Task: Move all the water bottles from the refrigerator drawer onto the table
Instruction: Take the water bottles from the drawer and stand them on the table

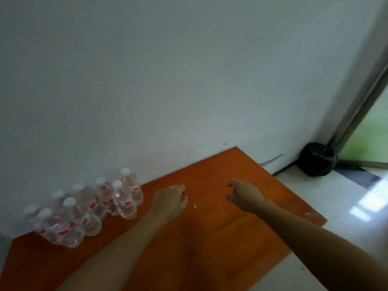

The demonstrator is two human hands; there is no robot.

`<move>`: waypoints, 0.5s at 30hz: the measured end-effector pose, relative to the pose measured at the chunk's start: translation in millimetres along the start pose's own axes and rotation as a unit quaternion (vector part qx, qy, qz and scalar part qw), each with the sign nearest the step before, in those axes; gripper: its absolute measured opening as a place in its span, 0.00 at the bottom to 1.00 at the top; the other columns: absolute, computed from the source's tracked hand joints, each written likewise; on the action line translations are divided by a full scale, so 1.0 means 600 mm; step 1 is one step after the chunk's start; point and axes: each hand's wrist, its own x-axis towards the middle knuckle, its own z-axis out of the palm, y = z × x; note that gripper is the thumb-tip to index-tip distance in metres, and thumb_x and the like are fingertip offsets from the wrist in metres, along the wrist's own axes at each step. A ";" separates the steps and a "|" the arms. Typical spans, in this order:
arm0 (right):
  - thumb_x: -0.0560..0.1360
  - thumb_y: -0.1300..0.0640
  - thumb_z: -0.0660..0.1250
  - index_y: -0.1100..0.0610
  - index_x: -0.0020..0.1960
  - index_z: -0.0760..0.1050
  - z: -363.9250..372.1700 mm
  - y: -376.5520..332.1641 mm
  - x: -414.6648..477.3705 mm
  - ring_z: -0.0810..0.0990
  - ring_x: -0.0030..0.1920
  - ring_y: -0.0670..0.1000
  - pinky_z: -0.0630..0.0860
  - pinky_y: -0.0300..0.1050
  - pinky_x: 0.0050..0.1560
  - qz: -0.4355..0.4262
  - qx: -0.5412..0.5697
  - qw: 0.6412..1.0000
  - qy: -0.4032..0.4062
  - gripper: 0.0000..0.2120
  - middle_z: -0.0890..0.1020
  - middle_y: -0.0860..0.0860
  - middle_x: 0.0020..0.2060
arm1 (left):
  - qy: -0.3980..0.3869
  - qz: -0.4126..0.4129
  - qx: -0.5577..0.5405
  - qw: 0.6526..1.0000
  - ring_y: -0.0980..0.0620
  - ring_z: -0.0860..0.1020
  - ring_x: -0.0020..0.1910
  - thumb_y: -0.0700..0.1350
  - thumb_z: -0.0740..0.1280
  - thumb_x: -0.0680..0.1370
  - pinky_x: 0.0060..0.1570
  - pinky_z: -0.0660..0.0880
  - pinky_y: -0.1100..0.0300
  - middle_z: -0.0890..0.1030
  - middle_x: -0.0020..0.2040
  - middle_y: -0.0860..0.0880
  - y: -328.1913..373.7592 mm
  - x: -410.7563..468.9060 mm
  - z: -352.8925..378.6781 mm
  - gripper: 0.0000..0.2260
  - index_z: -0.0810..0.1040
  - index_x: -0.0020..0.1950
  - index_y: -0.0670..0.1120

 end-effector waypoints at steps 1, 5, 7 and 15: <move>0.78 0.45 0.63 0.52 0.68 0.68 -0.015 0.051 -0.043 0.78 0.50 0.51 0.77 0.47 0.48 0.027 -0.002 1.000 0.010 0.22 0.79 0.51 0.55 | -0.003 0.024 -0.003 1.000 0.46 0.79 0.48 0.53 0.60 0.78 0.44 0.76 0.52 0.80 0.49 0.48 0.056 0.006 0.010 0.10 0.75 0.52 0.49; 0.77 0.45 0.64 0.51 0.66 0.70 -0.060 0.232 -0.208 0.78 0.50 0.50 0.75 0.43 0.45 0.139 -0.002 0.989 0.058 0.20 0.79 0.51 0.54 | -0.030 0.133 -0.024 0.990 0.49 0.78 0.45 0.53 0.60 0.79 0.43 0.77 0.54 0.80 0.48 0.50 0.278 0.017 0.054 0.09 0.75 0.52 0.49; 0.77 0.44 0.64 0.50 0.65 0.71 -0.077 0.311 -0.285 0.78 0.50 0.50 0.75 0.43 0.47 0.189 -0.005 0.979 0.078 0.20 0.80 0.50 0.54 | -0.045 0.178 -0.045 0.982 0.51 0.77 0.42 0.52 0.60 0.79 0.42 0.76 0.55 0.79 0.46 0.51 0.385 0.016 0.072 0.08 0.75 0.50 0.49; 0.76 0.43 0.63 0.49 0.64 0.72 -0.141 0.585 -0.541 0.78 0.51 0.52 0.75 0.48 0.51 0.331 0.007 0.929 0.168 0.19 0.80 0.49 0.54 | -0.079 0.347 -0.061 0.932 0.50 0.78 0.41 0.53 0.60 0.77 0.43 0.78 0.52 0.79 0.44 0.51 0.775 0.073 0.136 0.09 0.76 0.50 0.50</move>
